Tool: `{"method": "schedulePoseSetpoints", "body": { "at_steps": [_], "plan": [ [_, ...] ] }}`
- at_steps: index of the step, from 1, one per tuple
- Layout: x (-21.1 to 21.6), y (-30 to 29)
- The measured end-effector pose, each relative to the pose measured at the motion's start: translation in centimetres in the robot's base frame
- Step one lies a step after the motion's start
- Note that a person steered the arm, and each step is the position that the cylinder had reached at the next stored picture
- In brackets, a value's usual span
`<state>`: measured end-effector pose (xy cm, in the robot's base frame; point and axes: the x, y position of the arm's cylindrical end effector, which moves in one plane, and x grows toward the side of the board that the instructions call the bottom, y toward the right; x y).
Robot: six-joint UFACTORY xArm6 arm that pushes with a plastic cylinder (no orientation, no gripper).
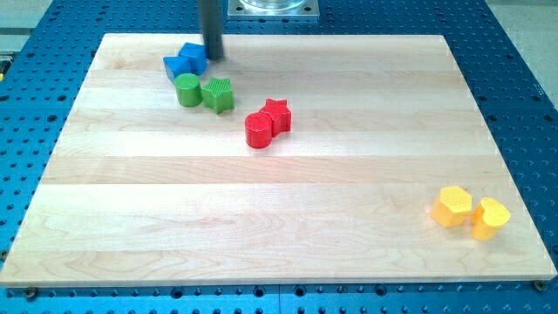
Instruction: Place the triangle to the bottom left of the board
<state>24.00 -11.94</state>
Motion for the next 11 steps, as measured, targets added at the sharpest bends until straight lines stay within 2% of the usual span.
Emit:
{"method": "schedulePoseSetpoints", "body": {
  "at_steps": [1, 3, 4, 5, 7, 8, 9, 10, 11],
  "plan": [
    [-0.3, 1.2],
    [7.8, -8.3],
    [5.7, -6.0],
    [4.5, -0.8],
    [11.9, -8.8],
    [8.1, -7.9],
    [12.3, -11.5],
    [18.9, -13.0],
    [23.2, -12.9]
  ]
}}
